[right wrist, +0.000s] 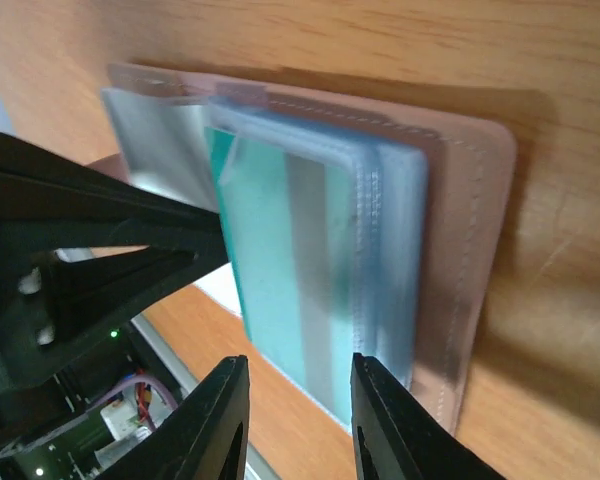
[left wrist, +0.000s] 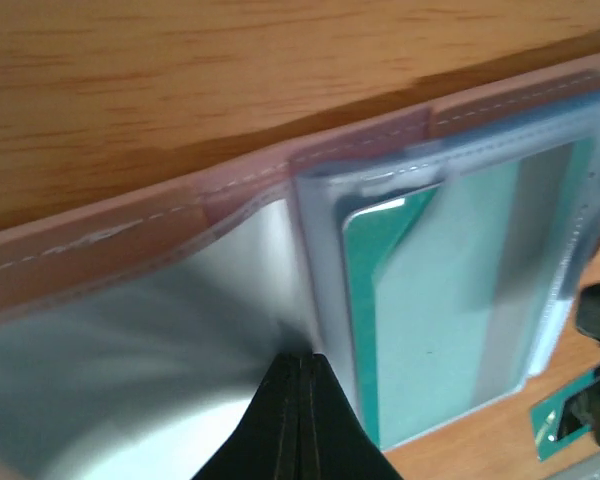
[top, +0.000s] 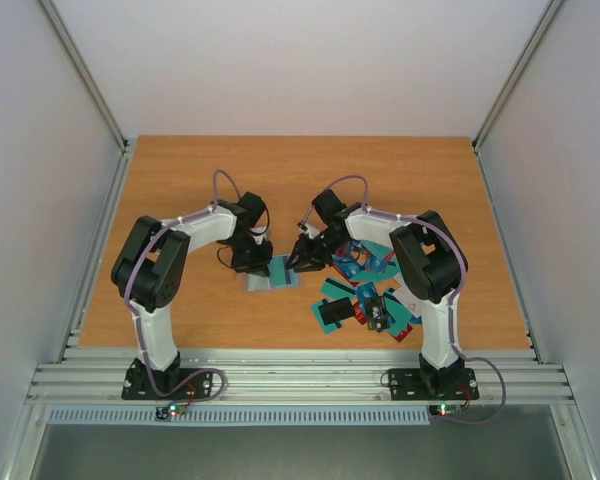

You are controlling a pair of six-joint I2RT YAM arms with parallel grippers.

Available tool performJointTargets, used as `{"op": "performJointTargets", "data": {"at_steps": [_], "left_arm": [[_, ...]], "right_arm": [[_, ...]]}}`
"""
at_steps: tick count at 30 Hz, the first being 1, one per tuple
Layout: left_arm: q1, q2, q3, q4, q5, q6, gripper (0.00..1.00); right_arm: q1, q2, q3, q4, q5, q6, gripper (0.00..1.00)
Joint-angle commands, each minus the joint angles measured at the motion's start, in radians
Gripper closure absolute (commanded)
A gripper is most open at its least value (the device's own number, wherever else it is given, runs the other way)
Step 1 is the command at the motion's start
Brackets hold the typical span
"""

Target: Put the credit cards into the card holder

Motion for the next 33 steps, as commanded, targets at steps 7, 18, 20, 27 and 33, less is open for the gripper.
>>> {"op": "performJointTargets", "data": {"at_steps": [7,18,20,27,33], "left_arm": [[-0.007,0.076,0.077,0.015,0.032,0.032,1.0],[-0.024,0.128,0.131,-0.038,-0.027,0.047,1.0],[-0.029,0.142,0.144,-0.05,-0.035,0.051,1.0],[-0.054,0.175,0.179,-0.053,-0.028,0.05,1.0],[-0.055,0.176,0.187,-0.061,-0.026,0.043,1.0]], "right_arm": [[0.006,0.064,0.057,-0.025,0.034,-0.022,0.68],[0.003,0.037,0.075,-0.1,0.084,-0.098,0.66],[0.002,0.027,0.067,-0.09,0.054,-0.1,0.66],[0.011,0.028,0.068,0.019,-0.154,-0.066,0.65],[0.012,0.024,0.087,0.002,-0.152,-0.062,0.65]]}}
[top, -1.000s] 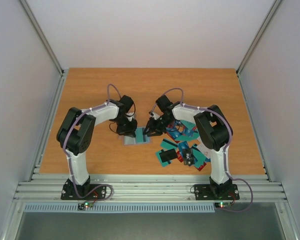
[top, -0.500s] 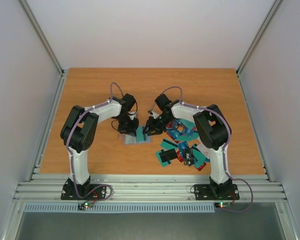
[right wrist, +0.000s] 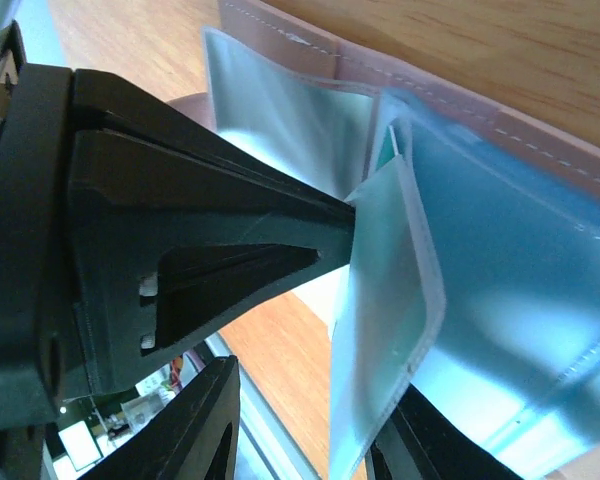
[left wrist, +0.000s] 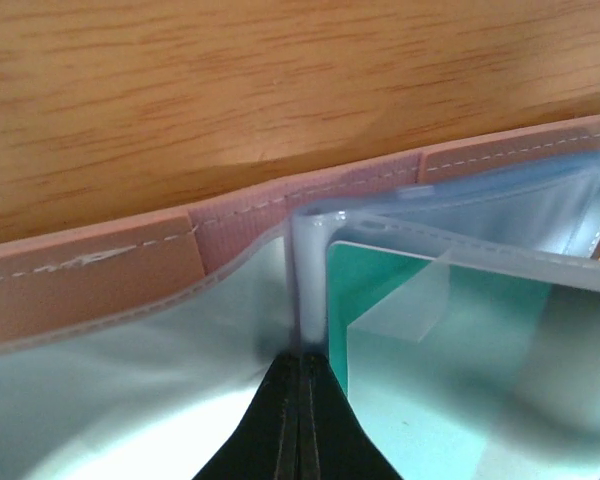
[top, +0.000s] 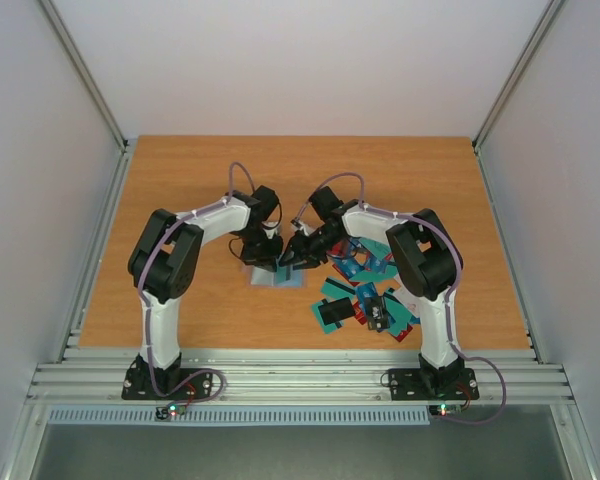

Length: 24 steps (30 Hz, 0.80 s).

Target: Put the credit cards into the card holder

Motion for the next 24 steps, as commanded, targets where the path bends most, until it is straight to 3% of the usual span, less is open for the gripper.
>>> {"op": "performJointTargets", "data": {"at_steps": [1,16,24], "left_arm": [[-0.015,0.044,0.01,0.04,-0.012,0.004,1.0],[0.061,-0.148,-0.012,-0.024,-0.002,-0.038,0.99],[0.129,-0.289,-0.118,-0.048,-0.049,-0.028,0.99]], "right_arm": [[0.011,-0.025,0.03,0.009,-0.039,0.001,0.65],[0.032,0.015,0.117,-0.051,-0.028,0.018,0.66],[0.081,0.09,0.218,-0.067,-0.035,0.021,0.66]]}}
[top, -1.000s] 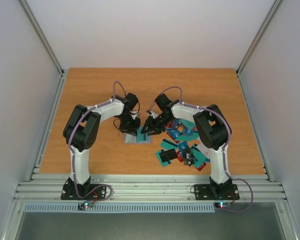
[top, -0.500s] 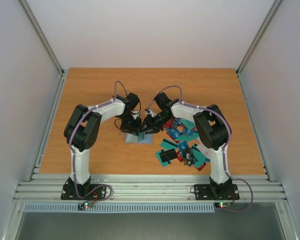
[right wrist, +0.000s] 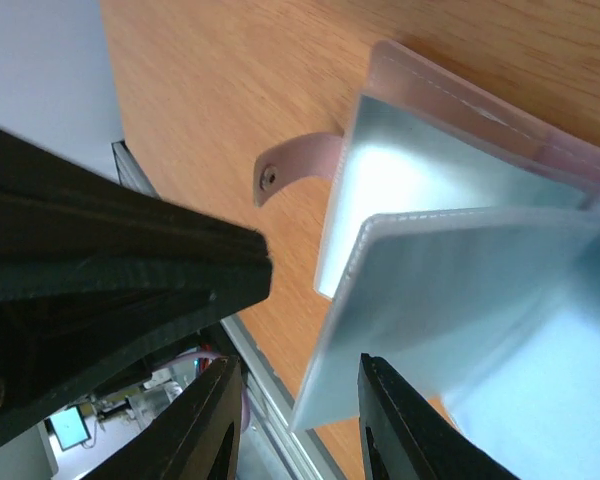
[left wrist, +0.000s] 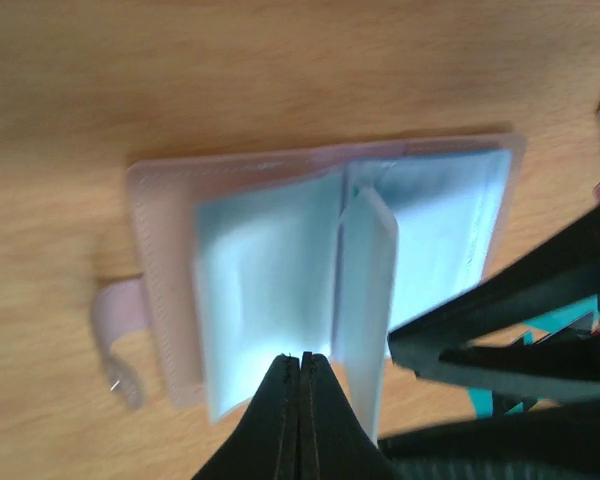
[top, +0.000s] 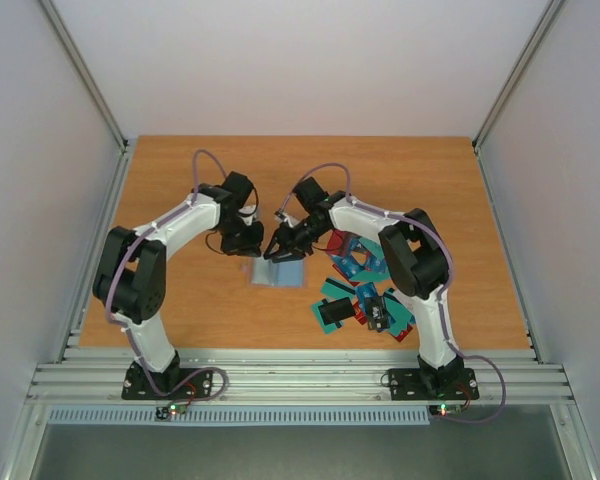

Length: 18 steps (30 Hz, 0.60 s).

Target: Put the credit cards into the card holder

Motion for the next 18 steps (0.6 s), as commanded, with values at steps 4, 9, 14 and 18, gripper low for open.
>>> {"op": "performJointTargets", "data": {"at_steps": [4,9,14,18], "left_arm": [[0.094,-0.18,-0.139,-0.053,-0.06,0.001,0.99],[0.147,-0.317,-0.19,-0.076,-0.084,0.012,0.99],[0.152,-0.398,-0.187,-0.08,-0.067,0.028,0.98],[0.084,-0.405,-0.121,-0.111,-0.114,0.06,0.94]], "right_arm": [[0.051,0.111,0.15,-0.044,-0.034,0.043,0.66],[0.059,0.131,0.318,-0.143,-0.049,0.021,0.65],[0.054,0.026,0.389,-0.257,0.028,-0.08,0.62],[0.03,-0.147,0.233,-0.229,0.089,-0.069,0.6]]}}
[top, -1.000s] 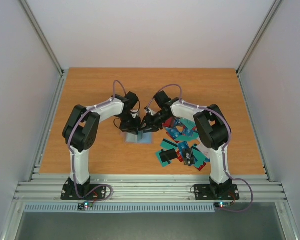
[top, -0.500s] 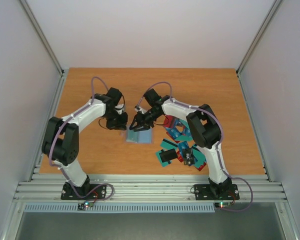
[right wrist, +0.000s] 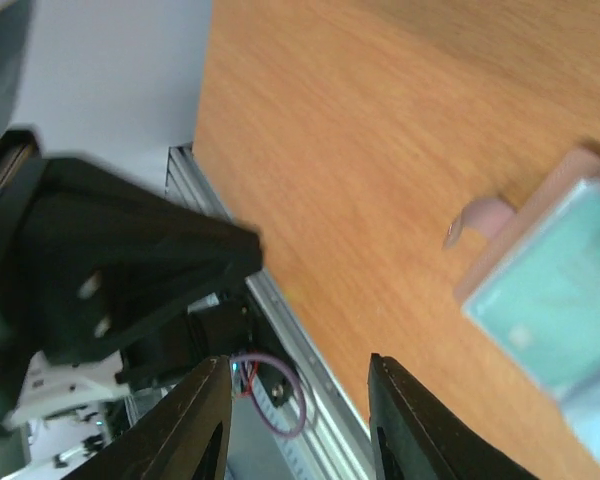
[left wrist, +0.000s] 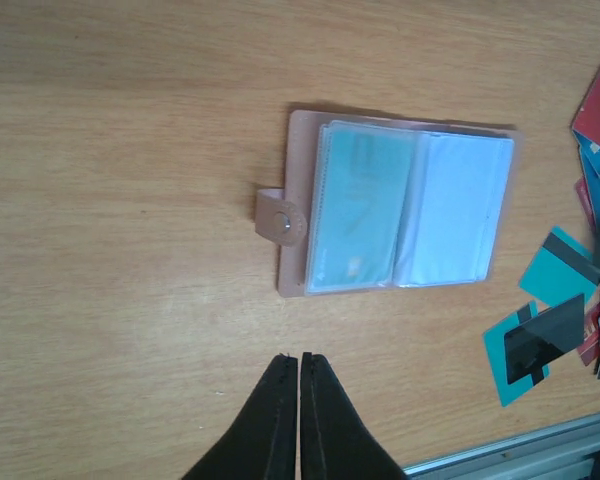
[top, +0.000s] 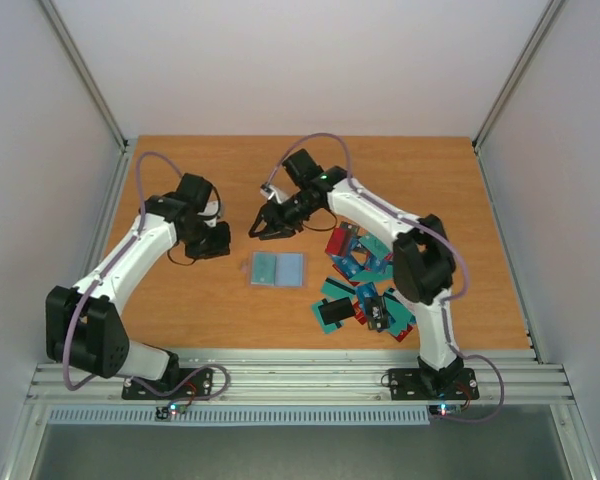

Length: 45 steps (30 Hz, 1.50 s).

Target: Put the credit cards into the card holder

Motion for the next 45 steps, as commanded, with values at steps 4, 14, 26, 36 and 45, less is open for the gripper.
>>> {"op": "performJointTargets", "data": {"at_steps": [4,14,26,36,45], "left_arm": [[-0.156,0.019,0.115,-0.043,-0.045,0.081,0.92],[-0.408,0.144,0.136,0.141,0.093,0.033,0.87],[-0.663,0.493,0.335,0.232,0.137,-0.117,0.82],[-0.703,0.631,0.372,0.331,0.243,-0.199,0.72],[-0.7,0.611,0.307,0.436,0.256,-0.254,0.72]], "right_arm": [[-0.059,-0.354,-0.328,0.013,0.131,0.01,0.52],[-0.267,-0.724,-0.785,-0.059,0.381,0.168,0.48],[-0.403,-0.881,-1.028,-0.235,0.649,0.174,0.4],[-0.413,-0.806,-1.117,-0.176,0.682,0.199,0.4],[-0.408,-0.718,-1.122,-0.137,0.635,0.15,0.25]]}}
